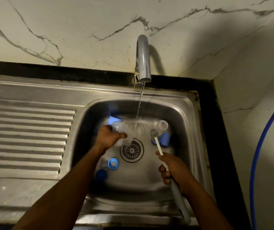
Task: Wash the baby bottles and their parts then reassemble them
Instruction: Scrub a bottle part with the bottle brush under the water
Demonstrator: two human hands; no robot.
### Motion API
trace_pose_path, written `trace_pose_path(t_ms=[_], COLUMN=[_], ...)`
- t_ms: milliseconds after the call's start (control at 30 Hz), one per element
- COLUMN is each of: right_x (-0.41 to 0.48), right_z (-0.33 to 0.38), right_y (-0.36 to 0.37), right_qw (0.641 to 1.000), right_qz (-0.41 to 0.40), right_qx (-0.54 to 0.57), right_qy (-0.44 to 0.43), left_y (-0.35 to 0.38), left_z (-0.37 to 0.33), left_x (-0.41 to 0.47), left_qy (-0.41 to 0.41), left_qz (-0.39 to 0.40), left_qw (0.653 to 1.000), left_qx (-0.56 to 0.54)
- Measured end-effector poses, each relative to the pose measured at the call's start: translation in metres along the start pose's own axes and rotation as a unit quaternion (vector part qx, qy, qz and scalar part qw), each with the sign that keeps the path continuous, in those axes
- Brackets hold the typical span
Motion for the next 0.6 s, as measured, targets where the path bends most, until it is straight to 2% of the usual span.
trace_pose_path(t_ms=[33,100,200,267,333,467,600], right_x=[0.000,0.000,-0.002,-0.003,-0.004,-0.004,-0.001], right_z=[0.000,0.001,0.003,0.006,0.007,0.005,-0.002], right_y=[0.000,0.002,0.006,0.008,0.007,0.001,-0.001], right_qw=[1.000,1.000,1.000,1.000,1.000,1.000,1.000], right_qz=[0.001,0.003,0.007,0.008,0.008,0.006,0.005], right_qx=[0.004,0.006,0.005,0.006,-0.003,-0.016,-0.021], right_qy=[0.000,0.000,-0.005,-0.009,-0.012,-0.013,-0.007], left_y=[-0.011,-0.026,-0.026,-0.019,-0.014,-0.009,-0.006], left_z=[0.001,0.006,0.012,0.015,0.012,0.012,0.014], left_x=[0.005,0.011,0.013,0.012,0.008,0.005,-0.002], left_qy=[-0.025,-0.090,-0.177,-0.211,-0.228,-0.232,-0.207], left_qz=[-0.052,-0.115,-0.121,-0.125,-0.133,-0.155,-0.202], left_qw=[0.996,0.964,0.896,0.849,0.818,0.798,0.810], left_qx=[-0.067,-0.223,-0.390,-0.468,-0.511,-0.534,-0.510])
Point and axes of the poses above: each hand's wrist, its own x-axis towards the middle knuckle, its own y-axis out of the palm, z = x × y, the point moved 1 cm from there along x, towards the middle knuckle, and after that the axes turned 13 degrees about -z, right-handed, at the moved point
